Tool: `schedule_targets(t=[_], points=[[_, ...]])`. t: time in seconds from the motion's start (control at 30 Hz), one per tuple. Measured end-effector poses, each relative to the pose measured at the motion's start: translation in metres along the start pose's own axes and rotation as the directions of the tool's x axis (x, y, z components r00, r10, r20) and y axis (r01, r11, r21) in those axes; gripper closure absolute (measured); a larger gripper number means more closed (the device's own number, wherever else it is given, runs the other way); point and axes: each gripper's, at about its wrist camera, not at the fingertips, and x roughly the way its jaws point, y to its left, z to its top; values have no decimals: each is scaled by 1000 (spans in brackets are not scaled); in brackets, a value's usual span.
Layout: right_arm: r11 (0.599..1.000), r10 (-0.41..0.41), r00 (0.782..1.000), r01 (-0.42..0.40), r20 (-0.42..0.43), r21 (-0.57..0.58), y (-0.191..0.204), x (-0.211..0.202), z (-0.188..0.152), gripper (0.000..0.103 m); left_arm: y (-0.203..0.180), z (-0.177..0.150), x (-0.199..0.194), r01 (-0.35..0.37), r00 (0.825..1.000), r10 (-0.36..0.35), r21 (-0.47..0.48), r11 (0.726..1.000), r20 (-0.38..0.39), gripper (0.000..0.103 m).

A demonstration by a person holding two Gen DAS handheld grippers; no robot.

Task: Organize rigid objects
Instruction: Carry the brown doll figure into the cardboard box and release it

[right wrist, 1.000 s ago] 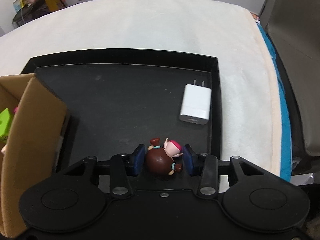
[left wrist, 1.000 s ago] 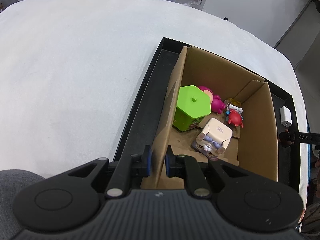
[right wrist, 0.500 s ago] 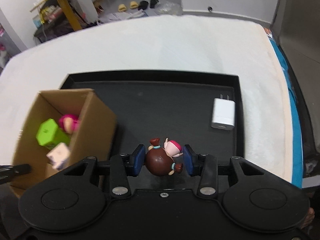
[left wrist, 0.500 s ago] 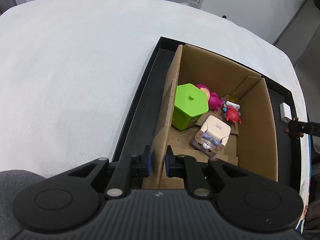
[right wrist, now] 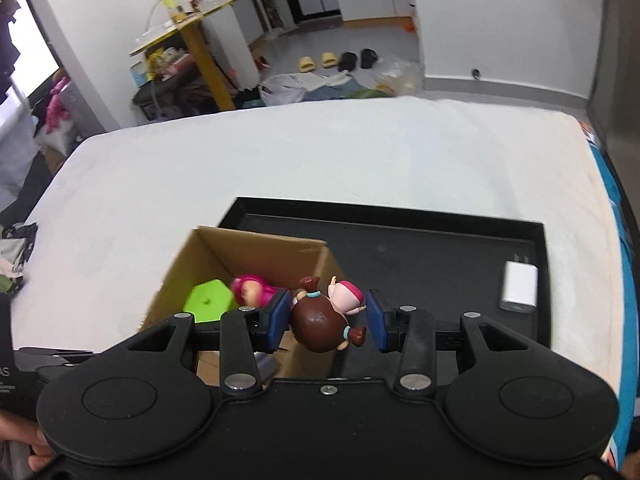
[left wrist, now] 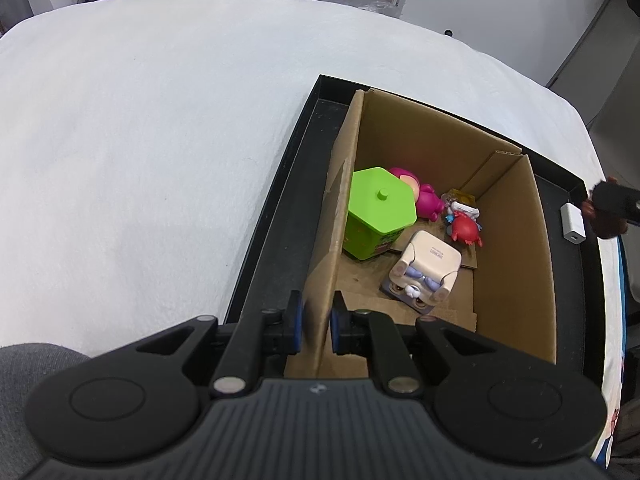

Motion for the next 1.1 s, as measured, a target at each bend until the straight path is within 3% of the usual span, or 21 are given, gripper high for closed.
schedule_targets(t=[0.47,0.87,1.1], points=[[999,42,998,-41,-44,15,30,32,9,62,7,0,1,32,999,-32,-18,999,-8,91],[1000,20,995,-20,-96,9,59,70,13,62,15,1,0,66,998,-66,-47,997,-12,90],[999,27,993,-23,-119,33,56,73,13,54,18,3,0,75,997,-76,-65,995,-12,90]])
